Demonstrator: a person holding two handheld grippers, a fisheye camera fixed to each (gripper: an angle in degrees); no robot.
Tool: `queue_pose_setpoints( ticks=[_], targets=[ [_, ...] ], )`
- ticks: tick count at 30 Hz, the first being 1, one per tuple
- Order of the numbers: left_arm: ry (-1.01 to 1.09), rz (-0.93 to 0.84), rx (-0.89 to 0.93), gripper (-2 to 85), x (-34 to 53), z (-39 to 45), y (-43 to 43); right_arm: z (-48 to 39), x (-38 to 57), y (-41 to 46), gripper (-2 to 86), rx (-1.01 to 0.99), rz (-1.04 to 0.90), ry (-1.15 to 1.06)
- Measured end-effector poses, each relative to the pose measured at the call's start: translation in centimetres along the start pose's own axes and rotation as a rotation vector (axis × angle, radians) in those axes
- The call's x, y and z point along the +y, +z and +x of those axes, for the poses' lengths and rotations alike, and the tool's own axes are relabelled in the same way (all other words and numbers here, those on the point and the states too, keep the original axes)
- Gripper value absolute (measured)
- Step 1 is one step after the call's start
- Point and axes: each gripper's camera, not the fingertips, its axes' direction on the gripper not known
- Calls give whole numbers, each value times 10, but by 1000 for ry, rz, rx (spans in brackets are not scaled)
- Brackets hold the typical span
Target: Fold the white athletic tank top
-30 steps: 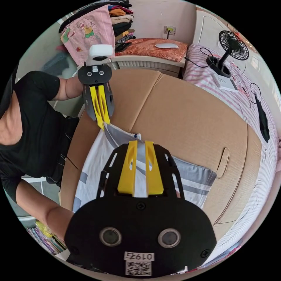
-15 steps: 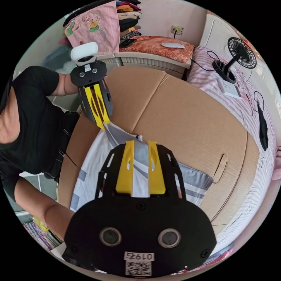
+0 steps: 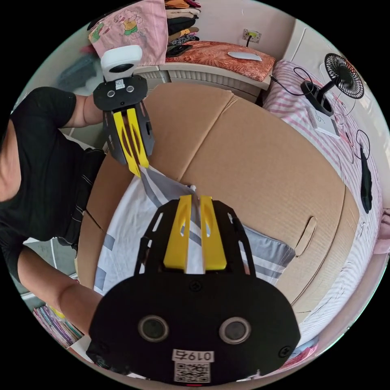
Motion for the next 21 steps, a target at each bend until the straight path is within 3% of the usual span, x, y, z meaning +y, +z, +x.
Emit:
queue_pose_setpoints(
  ticks=[4,9,21],
  targets=[
    [-22,1,34,21,0,-10,-1,0,17,-12,61,-5,97,58],
    [-27,-4,50,21,-2,-19,-2,-14,42,-29,6,-50,279,69],
    [-62,-10,60,17,-8,-44,-9,-26,35,12,-10,-15,164,191]
  ],
)
